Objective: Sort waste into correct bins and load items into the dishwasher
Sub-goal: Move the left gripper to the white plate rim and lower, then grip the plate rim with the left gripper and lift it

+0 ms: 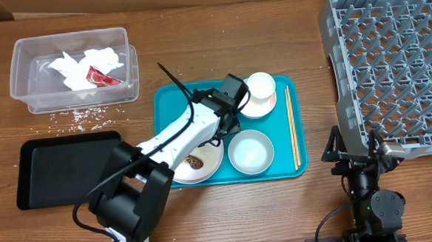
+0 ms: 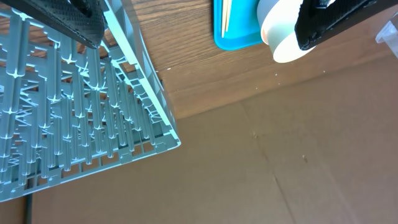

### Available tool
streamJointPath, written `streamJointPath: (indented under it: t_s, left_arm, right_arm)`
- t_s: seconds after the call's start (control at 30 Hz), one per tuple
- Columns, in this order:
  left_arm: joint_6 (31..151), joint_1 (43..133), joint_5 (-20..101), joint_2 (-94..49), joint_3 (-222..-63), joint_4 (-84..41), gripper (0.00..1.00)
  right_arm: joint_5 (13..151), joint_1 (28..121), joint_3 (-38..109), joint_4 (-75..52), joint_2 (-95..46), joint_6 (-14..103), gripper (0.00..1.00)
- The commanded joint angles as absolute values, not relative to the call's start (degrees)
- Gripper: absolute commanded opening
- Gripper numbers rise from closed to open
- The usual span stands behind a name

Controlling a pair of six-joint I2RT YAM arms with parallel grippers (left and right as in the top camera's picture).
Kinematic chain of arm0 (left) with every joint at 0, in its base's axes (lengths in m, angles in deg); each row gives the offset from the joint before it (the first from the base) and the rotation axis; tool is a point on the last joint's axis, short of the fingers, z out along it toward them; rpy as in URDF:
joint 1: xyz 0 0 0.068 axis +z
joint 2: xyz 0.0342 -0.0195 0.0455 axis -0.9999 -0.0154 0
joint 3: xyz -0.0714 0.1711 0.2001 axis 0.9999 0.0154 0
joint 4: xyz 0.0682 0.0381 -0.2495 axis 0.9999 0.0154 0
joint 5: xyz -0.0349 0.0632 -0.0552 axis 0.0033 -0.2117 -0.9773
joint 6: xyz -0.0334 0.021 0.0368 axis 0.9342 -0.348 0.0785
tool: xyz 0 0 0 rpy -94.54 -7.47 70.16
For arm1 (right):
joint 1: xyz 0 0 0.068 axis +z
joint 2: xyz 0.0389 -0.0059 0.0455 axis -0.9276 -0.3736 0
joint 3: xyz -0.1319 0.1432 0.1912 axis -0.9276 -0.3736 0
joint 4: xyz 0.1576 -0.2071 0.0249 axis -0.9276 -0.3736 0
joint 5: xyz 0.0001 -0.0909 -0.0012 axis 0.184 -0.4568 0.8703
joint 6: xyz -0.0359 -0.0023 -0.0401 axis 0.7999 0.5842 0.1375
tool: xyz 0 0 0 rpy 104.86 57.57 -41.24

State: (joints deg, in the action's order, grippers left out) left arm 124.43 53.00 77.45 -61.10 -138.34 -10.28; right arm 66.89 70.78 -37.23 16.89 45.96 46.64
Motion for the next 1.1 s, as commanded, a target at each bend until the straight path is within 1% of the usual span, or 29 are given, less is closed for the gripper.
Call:
streamJointPath:
  t_s: [0.0,0.1,0.27,0.4,0.53,0.63,0.67,0.77,0.9,1.07]
  left_arm:
    - [126.42,51.43,81.36,-62.12,-137.93,-10.39,0.73]
    - [126.96,50.55,81.36,-63.3,-137.93,-10.35,0.7]
    - [127.33,49.33,82.5,-64.9,-137.93,-10.35,0.68]
    - [127.31,49.26,83.79,-64.97,-137.93,-10.11,0.63]
    - [127.33,49.2,83.83,-65.03,-137.93,-9.72,0.59]
    - [127.33,49.2,83.61,-65.03,-137.93,-9.72,0.51]
    - [127.33,49.18,83.4,-65.03,-137.93,-9.45,0.49]
    - [127.33,48.94,83.24,-65.03,-137.93,-8.3,0.48]
    - [127.64,48.35,83.22,-65.03,-137.93,-8.16,0.43]
    - [127.99,47.06,83.46,-65.03,-137.93,-8.12,0.42]
  right_arm:
    - [66.37,70.61,-37.82,17.24,46.16,47.02,1.0]
    - [66.37,70.61,-37.82,17.24,46.16,47.02,1.0]
    - [66.37,70.61,-37.82,17.26,46.16,47.02,1.0]
    - [66.34,70.61,-37.82,17.24,46.16,47.02,1.0]
    - [66.34,70.61,-37.82,17.26,46.16,47.02,1.0]
    - [66.34,70.61,-37.82,17.24,46.16,47.02,1.0]
    - [66.37,70.61,-37.82,17.24,46.16,47.02,1.0]
    - [66.34,70.61,-37.82,17.24,46.16,47.02,1.0]
    - [66.37,70.61,-37.82,17.24,46.16,47.02,1.0]
    - [66.37,70.61,-37.82,17.24,46.16,47.02,1.0]
